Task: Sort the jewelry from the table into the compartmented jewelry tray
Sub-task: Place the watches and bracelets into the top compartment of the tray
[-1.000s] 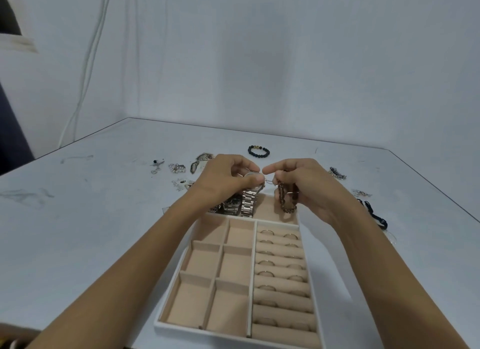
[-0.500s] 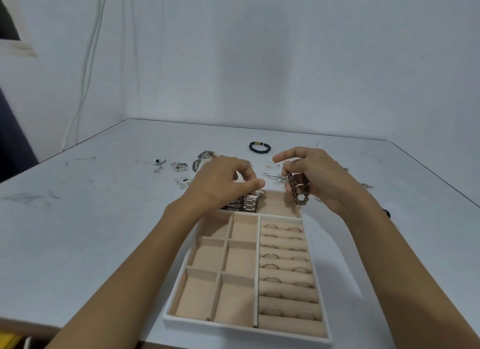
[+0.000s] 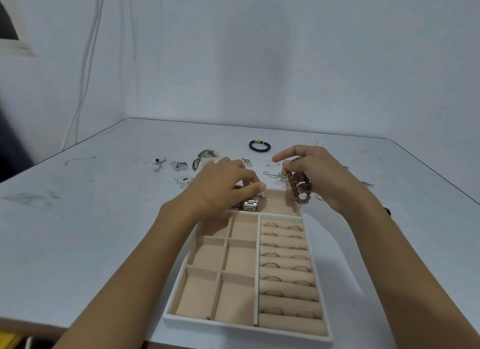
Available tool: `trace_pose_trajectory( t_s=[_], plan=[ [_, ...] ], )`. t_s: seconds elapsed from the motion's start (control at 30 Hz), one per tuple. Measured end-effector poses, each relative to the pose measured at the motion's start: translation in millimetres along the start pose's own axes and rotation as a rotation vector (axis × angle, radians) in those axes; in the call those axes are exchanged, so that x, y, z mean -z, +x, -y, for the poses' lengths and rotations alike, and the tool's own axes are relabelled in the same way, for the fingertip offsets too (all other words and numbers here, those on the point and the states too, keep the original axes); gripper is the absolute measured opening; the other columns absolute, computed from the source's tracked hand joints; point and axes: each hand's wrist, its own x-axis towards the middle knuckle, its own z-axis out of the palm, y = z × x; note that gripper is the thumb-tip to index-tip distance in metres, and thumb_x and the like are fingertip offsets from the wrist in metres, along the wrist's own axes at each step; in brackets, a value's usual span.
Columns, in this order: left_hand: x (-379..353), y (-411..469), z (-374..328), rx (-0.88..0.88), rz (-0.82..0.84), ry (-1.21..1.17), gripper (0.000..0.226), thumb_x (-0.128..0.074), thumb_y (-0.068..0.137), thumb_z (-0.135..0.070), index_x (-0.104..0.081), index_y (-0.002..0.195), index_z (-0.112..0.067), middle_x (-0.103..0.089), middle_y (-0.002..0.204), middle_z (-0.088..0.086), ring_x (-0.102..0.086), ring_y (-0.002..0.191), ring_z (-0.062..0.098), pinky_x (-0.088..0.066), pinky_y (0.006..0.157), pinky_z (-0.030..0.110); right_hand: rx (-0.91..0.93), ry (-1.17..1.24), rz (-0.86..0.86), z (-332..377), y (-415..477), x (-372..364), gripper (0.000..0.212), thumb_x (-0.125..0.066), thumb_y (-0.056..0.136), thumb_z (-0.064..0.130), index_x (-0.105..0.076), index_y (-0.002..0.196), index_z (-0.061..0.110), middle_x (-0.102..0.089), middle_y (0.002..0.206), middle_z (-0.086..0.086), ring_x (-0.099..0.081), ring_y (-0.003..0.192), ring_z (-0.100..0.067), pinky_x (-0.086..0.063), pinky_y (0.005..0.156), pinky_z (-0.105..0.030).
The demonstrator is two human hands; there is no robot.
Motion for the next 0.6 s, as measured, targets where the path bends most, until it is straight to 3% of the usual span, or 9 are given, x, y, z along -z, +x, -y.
trace_pose_trajectory(
  t_s=[0.1,0.27,0.4,0.6],
  plan=[
    [-1.0,-0.1,0.4,-0.047,0.076,-0.025,0.036,-0.032,0.094,-0.056,-0.063,0.110,-0.046,-0.051,0.097,-0.011,-0.042,0.094,0.010,-0.034,0.084,0.032,0.003,-0.011,-0.002,0.2,-0.7,-0.5,0.024,-0.048,0.093,0.000,-0.067,0.105,0.009,-0.058,0.078,-0.008,-0.054,0.044,-0.013,-0.040,0.049,-0.025],
    [-7.0,1.7,6.1,-0.106,0.118,-0.049,0.060,-0.009,0.082,-0.068,-0.059,0.109,-0.046,-0.052,0.101,-0.011,-0.043,0.096,0.013,-0.036,0.089,0.033,0.007,-0.026,-0.009,0.8,-1.9,0.3,0.024,-0.048,0.093,0.001,-0.067,0.104,0.009,-0.059,0.078,-0.007,-0.054,0.044,-0.011,-0.040,0.048,-0.023],
    [-5.8,0.8,2.5,-0.089,0.118,0.037,0.037,-0.027,0.096,-0.055,-0.057,0.109,-0.036,-0.048,0.092,-0.012,-0.041,0.093,0.015,-0.036,0.091,0.038,0.014,-0.034,-0.013,0.8,-1.6,-0.1,0.023,-0.048,0.093,0.001,-0.067,0.105,0.009,-0.059,0.079,-0.007,-0.054,0.045,-0.012,-0.041,0.051,-0.024],
    [-3.2,-0.7,0.4,-0.094,0.034,-0.069,0.018,-0.045,0.093,-0.046,-0.057,0.101,-0.036,-0.059,0.101,-0.010,-0.045,0.098,0.012,-0.036,0.090,0.036,0.019,-0.049,-0.018,0.7,-1.5,-1.4,0.023,-0.049,0.093,0.001,-0.067,0.105,0.008,-0.058,0.079,-0.008,-0.052,0.044,-0.012,-0.041,0.047,-0.022]
  ],
)
